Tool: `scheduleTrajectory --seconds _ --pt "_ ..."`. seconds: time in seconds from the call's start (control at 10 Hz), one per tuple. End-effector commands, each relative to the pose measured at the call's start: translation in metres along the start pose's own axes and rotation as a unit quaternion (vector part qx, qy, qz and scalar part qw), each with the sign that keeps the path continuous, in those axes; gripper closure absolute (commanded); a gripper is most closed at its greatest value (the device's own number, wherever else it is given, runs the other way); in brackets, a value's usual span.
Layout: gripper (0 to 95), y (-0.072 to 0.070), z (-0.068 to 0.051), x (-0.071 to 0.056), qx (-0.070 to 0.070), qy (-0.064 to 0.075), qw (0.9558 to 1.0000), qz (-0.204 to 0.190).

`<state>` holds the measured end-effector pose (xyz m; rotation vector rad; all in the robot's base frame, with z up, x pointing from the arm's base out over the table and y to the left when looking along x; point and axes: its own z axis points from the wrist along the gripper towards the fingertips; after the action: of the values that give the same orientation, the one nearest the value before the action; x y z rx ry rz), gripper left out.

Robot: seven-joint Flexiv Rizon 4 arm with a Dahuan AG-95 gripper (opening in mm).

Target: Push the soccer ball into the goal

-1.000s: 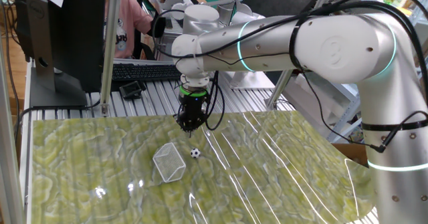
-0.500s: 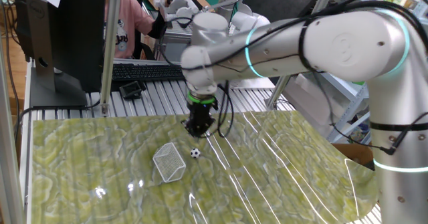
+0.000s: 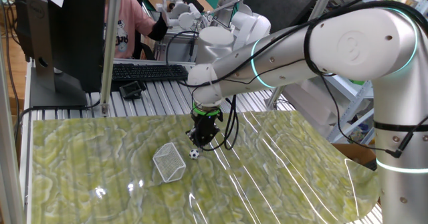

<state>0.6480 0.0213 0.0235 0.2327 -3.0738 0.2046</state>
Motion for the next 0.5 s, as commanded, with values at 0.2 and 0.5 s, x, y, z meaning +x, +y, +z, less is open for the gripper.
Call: scheduleTrajectory --seconds 0.2,0.5 --pt "95.0 0.0005 -0.0010 0.0007 -0.006 0.003 1.0000 0.002" --pt "95.0 0.0009 -0.0002 0.0007 -0.009 0.006 0.9999 0.004"
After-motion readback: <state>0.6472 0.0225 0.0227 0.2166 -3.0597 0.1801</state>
